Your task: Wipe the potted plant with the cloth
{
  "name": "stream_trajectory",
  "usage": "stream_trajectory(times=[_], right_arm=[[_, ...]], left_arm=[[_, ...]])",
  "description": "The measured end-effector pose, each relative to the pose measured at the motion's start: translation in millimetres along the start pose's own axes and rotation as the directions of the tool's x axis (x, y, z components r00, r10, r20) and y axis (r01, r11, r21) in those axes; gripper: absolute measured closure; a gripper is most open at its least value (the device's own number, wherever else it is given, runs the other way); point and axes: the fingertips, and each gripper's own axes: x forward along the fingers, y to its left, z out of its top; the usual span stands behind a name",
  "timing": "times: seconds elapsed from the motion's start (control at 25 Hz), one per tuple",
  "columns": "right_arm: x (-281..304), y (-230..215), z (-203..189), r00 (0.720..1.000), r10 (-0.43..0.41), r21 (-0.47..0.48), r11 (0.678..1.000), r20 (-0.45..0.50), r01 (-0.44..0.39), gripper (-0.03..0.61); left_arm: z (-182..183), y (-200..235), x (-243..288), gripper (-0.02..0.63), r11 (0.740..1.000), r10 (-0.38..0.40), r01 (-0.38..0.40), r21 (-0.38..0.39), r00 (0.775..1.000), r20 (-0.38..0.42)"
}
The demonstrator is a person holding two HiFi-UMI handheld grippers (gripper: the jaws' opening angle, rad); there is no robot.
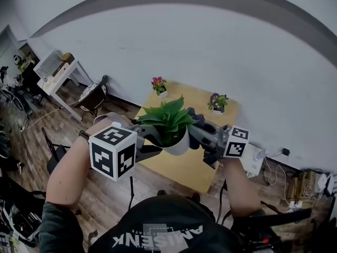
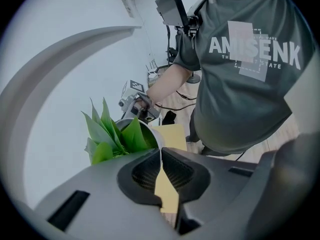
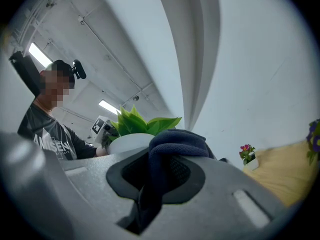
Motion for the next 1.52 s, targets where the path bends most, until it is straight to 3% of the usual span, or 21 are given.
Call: stream_trajectory(times=[0.36, 0.8, 1.16, 1.52], right_arm=[[-17, 9, -5, 0.988, -0.150, -0.056, 0.987, 0.032, 0.152, 0.528], [-27, 34, -39, 0.955, -0.297, -0.110, 0.949, 0.008, 0.296, 0.528], [-30, 31, -61, 0.926, -0.376, -0.117, 0.921, -0.023, 0.371, 0.528], [-24, 32, -80, 0.908, -0.419, -0.135, 0.901, -0.025, 0.412, 0.528]], left_arm=[[-12, 8, 12, 0.600, 0.999, -0.014, 0.013, 0.041, 1.000, 0.021], [-17, 11, 44, 0.599, 1.000, -0.003, 0.004, -0.018, 0.998, 0.062], [-15, 19, 67, 0.599, 0.980, -0.005, 0.031, -0.195, 0.991, 0.131], [-14, 32, 75, 0.600, 0.915, 0.019, 0.057, -0.399, 0.983, 0.182]])
